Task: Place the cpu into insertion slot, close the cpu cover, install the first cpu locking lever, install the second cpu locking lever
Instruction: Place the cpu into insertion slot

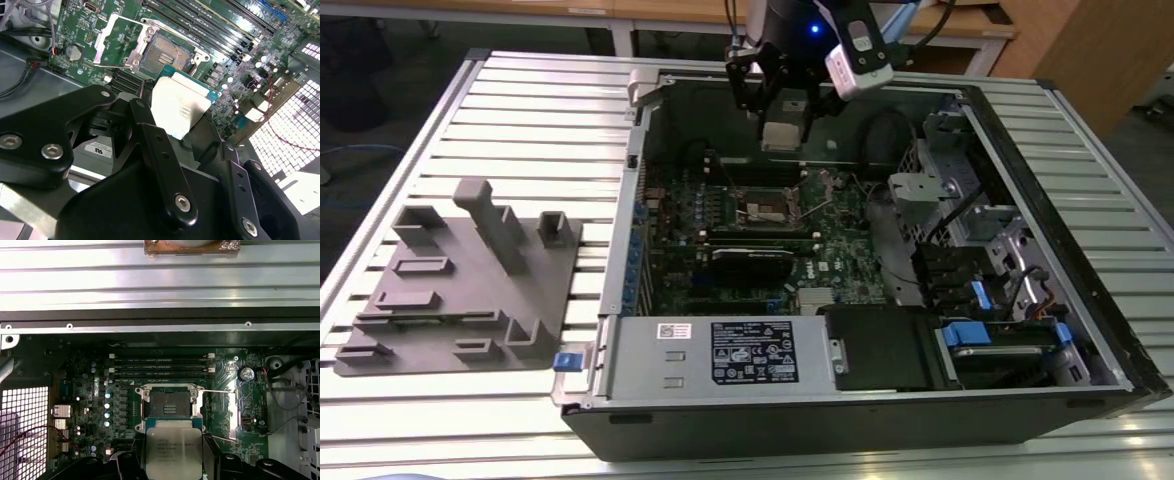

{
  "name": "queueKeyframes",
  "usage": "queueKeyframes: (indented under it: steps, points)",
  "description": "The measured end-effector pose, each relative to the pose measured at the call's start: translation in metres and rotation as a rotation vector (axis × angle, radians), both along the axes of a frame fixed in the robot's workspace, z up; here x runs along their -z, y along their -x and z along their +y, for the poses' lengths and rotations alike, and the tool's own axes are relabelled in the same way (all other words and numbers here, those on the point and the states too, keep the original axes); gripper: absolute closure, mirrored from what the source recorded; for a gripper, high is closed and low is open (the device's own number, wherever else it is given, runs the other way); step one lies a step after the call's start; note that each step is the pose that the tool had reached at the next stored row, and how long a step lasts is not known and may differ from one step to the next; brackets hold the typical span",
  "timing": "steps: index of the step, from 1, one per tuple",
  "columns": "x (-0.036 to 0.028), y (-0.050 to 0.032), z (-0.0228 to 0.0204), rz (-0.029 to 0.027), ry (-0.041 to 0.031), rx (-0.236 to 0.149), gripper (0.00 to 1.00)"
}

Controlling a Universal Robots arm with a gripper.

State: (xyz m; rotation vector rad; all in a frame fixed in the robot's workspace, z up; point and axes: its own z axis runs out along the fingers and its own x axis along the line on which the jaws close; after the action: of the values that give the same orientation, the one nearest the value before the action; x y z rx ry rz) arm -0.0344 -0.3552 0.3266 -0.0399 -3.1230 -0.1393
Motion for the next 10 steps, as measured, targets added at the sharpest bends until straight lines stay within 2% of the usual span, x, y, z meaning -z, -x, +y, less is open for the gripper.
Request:
queueKeyframes:
  steps: [5, 10]
  points:
    - [0.0028, 0.0, 0.0, 0.0, -0.0001, 0.0, 0.46]
    - [0.0028, 0.0, 0.0, 0.0, 0.0, 0.0, 0.46]
